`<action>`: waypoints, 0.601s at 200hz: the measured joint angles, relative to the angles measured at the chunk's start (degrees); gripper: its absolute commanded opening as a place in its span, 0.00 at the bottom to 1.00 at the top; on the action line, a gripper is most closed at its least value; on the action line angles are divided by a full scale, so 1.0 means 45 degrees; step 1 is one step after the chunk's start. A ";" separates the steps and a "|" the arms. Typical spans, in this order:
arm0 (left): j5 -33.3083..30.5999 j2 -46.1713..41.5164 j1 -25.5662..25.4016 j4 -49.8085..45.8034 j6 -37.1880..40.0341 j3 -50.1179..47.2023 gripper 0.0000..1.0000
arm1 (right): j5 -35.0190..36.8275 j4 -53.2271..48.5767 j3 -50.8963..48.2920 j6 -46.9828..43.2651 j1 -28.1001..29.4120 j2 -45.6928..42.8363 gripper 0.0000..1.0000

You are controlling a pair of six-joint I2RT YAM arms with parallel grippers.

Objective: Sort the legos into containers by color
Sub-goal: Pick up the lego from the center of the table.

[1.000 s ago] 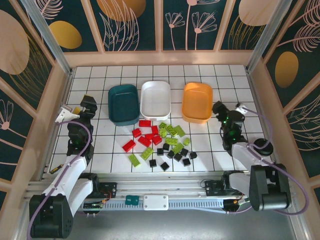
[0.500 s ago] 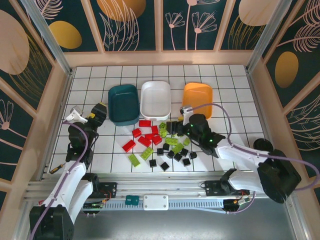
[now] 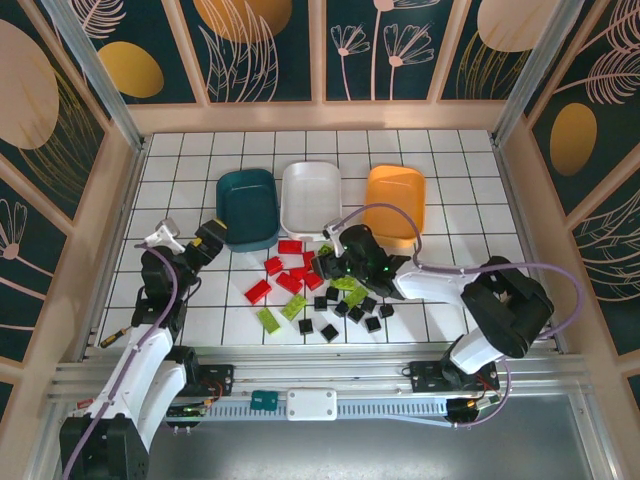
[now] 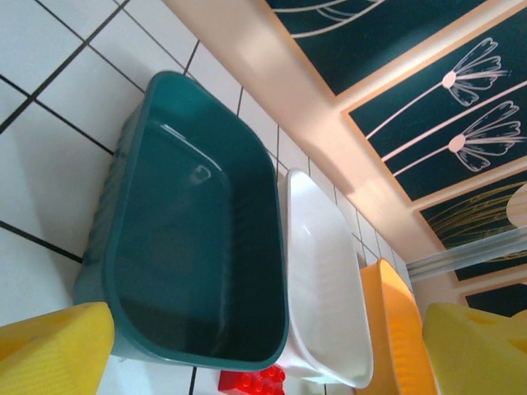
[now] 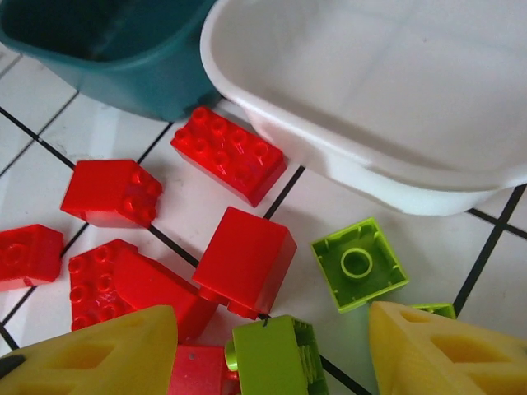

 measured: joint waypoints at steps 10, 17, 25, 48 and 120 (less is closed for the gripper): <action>0.0126 0.0131 0.0000 -0.0010 -0.0005 0.0000 0.95 | 0.0005 -0.0073 0.0092 -0.0034 0.0063 0.0209 0.61; 0.0185 0.0204 0.0000 -0.0010 0.0000 0.0000 0.95 | 0.0039 -0.0121 0.0160 -0.0063 0.0112 0.0355 0.61; 0.0287 0.0277 0.0000 -0.0010 0.0000 0.0000 0.95 | 0.0078 -0.0170 0.0219 -0.0068 0.0155 0.0495 0.60; 0.0476 0.0389 0.0000 -0.0010 0.0000 0.0000 0.96 | 0.0117 -0.0209 0.0243 -0.0121 0.0233 0.0782 0.52; 0.0767 0.0335 0.0000 -0.0049 0.0243 0.0005 0.99 | 0.0228 -0.0175 0.0355 -0.0355 0.0243 0.1054 0.13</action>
